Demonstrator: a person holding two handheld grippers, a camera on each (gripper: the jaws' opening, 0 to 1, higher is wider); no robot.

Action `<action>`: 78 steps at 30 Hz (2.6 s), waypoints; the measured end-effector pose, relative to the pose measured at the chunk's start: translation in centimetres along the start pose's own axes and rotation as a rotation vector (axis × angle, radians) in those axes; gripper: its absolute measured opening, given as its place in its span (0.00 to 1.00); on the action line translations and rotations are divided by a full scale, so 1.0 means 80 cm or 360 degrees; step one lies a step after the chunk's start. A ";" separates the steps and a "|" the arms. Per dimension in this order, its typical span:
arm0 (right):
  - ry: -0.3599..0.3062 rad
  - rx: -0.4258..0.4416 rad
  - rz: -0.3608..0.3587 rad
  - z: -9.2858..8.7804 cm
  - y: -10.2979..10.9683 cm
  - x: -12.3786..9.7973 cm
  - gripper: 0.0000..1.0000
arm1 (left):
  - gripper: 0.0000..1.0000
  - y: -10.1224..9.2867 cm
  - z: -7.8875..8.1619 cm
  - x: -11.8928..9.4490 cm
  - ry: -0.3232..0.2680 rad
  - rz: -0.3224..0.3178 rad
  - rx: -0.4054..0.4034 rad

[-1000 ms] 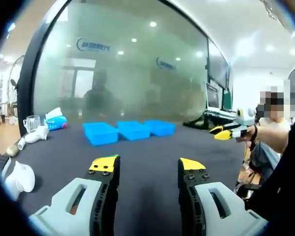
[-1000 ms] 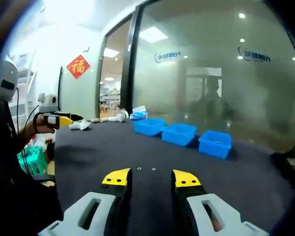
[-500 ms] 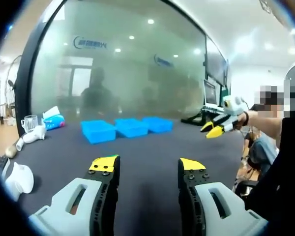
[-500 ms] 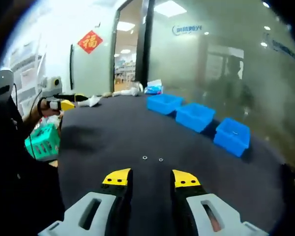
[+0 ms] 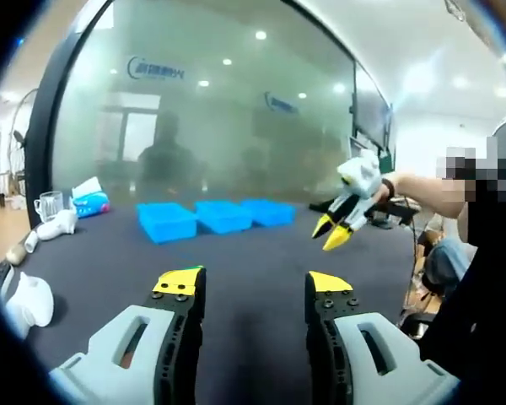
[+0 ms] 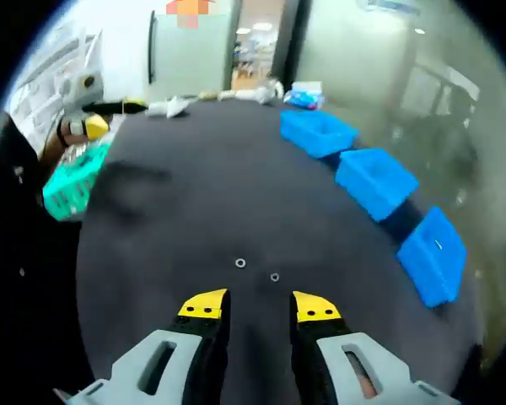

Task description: Sort the screws, nuts, and washers into the corresponding bins

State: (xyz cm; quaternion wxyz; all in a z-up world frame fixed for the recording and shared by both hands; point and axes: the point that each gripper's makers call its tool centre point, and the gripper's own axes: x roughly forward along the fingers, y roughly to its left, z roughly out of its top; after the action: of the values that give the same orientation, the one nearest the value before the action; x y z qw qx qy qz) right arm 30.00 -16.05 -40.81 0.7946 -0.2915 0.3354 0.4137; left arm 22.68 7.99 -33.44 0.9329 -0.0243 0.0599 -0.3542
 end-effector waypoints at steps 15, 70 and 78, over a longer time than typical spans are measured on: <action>0.0172 0.0022 0.0097 -0.003 -0.008 0.040 0.21 | 0.46 0.002 -0.002 0.000 -0.0004 0.0006 -0.0027; -0.0412 0.0455 -0.0028 0.049 -0.046 -0.016 0.00 | 0.46 -0.004 0.004 0.005 -0.0030 0.0000 -0.0039; -0.0808 0.0486 -0.0318 0.092 -0.080 -0.045 0.00 | 0.46 0.006 0.009 0.004 -0.0049 0.0037 -0.0041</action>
State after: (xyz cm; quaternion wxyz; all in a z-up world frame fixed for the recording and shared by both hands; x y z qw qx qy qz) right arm 36.06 -15.38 -32.37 0.9243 -0.0877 0.1540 0.3379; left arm 23.33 8.17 -32.82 0.9374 -0.0409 0.0504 -0.3420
